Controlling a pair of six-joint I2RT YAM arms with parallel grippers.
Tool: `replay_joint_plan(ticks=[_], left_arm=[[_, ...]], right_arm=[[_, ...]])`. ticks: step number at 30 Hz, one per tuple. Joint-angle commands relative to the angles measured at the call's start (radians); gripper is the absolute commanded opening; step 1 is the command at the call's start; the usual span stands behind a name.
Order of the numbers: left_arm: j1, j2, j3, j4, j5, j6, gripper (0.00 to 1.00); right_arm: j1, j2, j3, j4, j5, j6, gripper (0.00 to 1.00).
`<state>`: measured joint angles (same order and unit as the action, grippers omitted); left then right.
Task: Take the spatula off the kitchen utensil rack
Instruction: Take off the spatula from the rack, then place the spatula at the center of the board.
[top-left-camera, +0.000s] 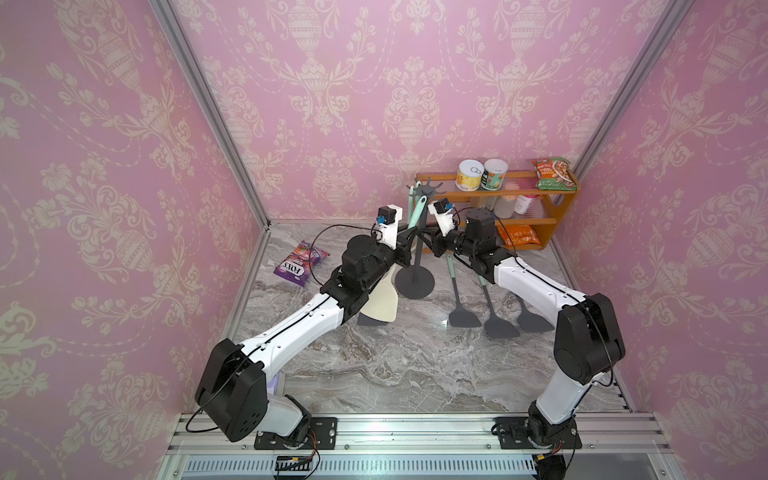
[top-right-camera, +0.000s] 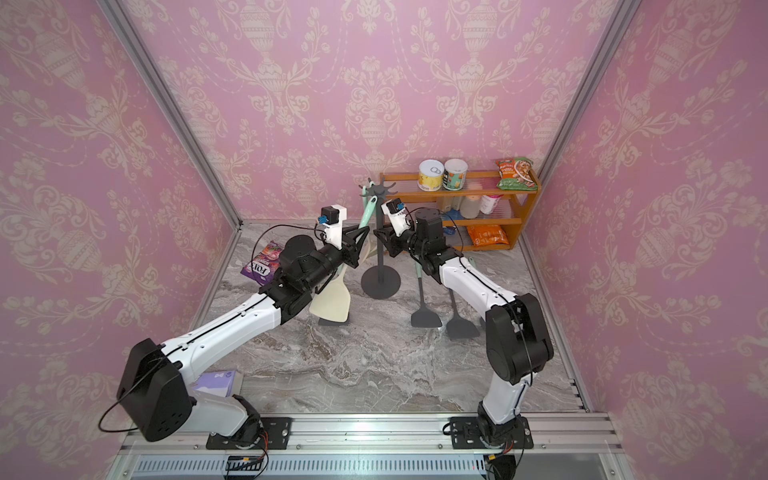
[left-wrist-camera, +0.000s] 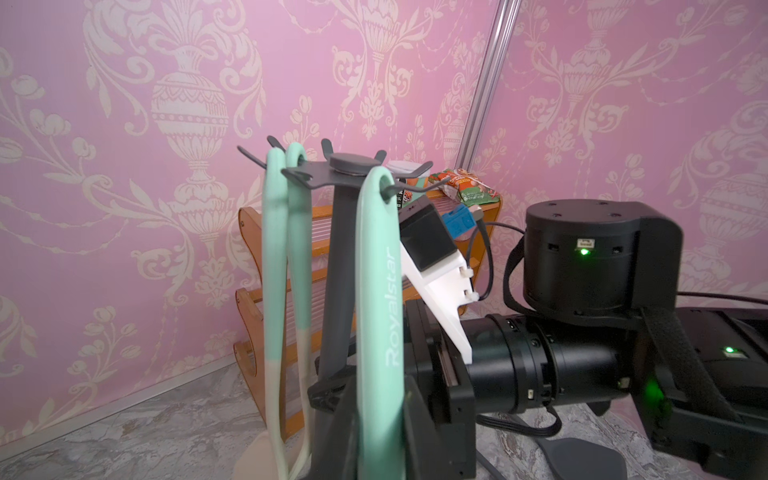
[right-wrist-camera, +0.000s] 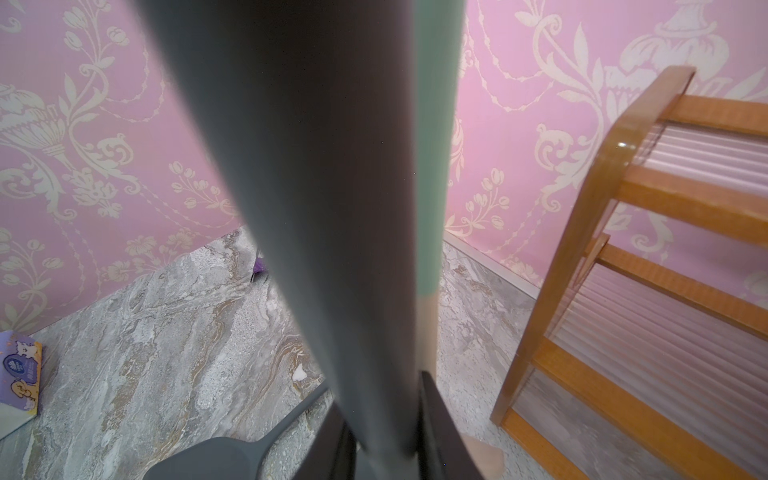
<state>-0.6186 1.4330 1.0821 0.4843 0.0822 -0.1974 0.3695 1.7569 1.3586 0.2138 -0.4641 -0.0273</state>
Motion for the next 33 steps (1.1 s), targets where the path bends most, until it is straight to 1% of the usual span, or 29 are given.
replay_joint_plan(ticks=[1, 6, 11, 14, 18, 20, 21, 22, 26, 28, 30, 33], left_arm=[[0.002, -0.021, -0.05, 0.182, 0.02, -0.095, 0.0], [0.021, -0.046, -0.143, 0.328, 0.024, -0.168, 0.0], [0.043, -0.029, -0.155, 0.45, 0.086, -0.239, 0.0], [0.043, -0.024, -0.11, 0.418, 0.119, -0.232, 0.0], [0.043, -0.035, -0.094, 0.409, 0.155, -0.227, 0.0], [0.04, -0.057, -0.071, 0.324, 0.156, -0.197, 0.0], [0.039, -0.074, -0.064, 0.273, 0.131, -0.183, 0.0], [0.039, -0.091, -0.054, 0.211, 0.094, -0.171, 0.0], [0.042, -0.169, 0.013, -0.142, -0.063, -0.03, 0.0], [0.05, -0.202, 0.039, -0.275, -0.125, 0.021, 0.0], [0.068, -0.238, 0.066, -0.395, -0.162, 0.043, 0.0], [0.117, -0.257, 0.138, -0.587, -0.153, 0.042, 0.0]], right_arm=[[-0.006, 0.038, -0.003, -0.151, 0.023, 0.073, 0.0], [-0.006, 0.049, 0.0, -0.14, 0.025, 0.078, 0.0], [-0.007, 0.051, -0.002, -0.131, 0.02, 0.082, 0.0], [-0.007, 0.049, -0.001, -0.131, 0.016, 0.083, 0.0], [-0.007, 0.05, 0.003, -0.139, 0.014, 0.081, 0.0], [-0.006, 0.051, 0.0, -0.138, 0.01, 0.079, 0.0], [-0.007, 0.049, 0.0, -0.137, 0.007, 0.078, 0.0], [-0.007, 0.048, -0.002, -0.134, 0.004, 0.078, 0.0], [-0.007, 0.034, -0.015, -0.134, -0.003, 0.065, 0.0], [-0.008, 0.029, -0.021, -0.139, -0.006, 0.053, 0.0], [-0.007, 0.025, -0.026, -0.138, -0.017, 0.041, 0.0], [-0.01, 0.022, -0.034, -0.124, -0.042, 0.034, 0.0]])
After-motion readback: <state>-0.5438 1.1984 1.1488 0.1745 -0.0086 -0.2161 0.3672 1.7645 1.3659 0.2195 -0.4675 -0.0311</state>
